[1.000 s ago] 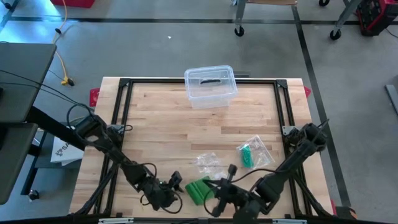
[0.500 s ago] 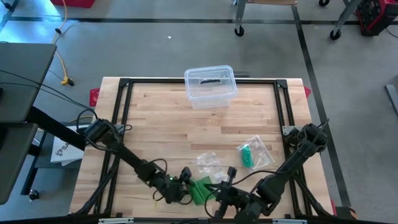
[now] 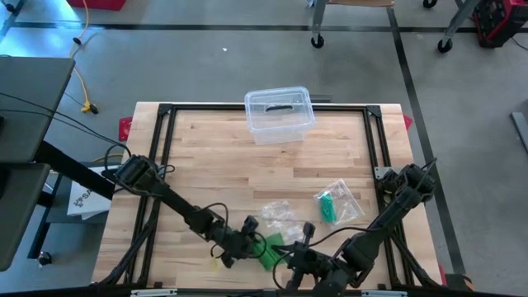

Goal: Roll bandage
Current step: Roll the green bandage

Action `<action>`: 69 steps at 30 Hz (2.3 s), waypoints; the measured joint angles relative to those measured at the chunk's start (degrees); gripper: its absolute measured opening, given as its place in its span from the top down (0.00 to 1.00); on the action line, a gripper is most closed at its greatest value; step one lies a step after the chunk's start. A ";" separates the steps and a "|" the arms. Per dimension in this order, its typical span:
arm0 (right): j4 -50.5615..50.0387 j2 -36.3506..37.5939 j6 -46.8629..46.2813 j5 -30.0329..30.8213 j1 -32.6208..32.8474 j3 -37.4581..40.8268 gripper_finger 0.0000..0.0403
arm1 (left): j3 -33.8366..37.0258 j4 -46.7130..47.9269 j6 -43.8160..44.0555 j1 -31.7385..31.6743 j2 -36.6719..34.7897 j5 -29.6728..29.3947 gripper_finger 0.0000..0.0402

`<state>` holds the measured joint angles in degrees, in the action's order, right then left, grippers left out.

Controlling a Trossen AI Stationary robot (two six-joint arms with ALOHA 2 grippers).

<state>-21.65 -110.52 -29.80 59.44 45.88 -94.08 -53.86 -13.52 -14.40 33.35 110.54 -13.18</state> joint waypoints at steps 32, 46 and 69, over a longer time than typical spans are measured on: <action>0.64 -0.57 -11.46 0.99 -0.47 13.60 0.66 | 2.70 11.31 20.74 -9.91 -30.44 17.78 0.78; -9.82 -0.50 -0.51 -1.31 -2.01 3.65 0.66 | 2.70 12.26 21.70 -9.91 -30.38 17.74 0.78; -11.54 -5.08 3.06 -6.84 -5.63 1.14 0.98 | 2.70 10.10 21.67 -8.93 -31.08 17.37 0.78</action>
<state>-33.19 -115.60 -26.74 52.60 40.26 -92.95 -51.16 -3.42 7.27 24.42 79.45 4.19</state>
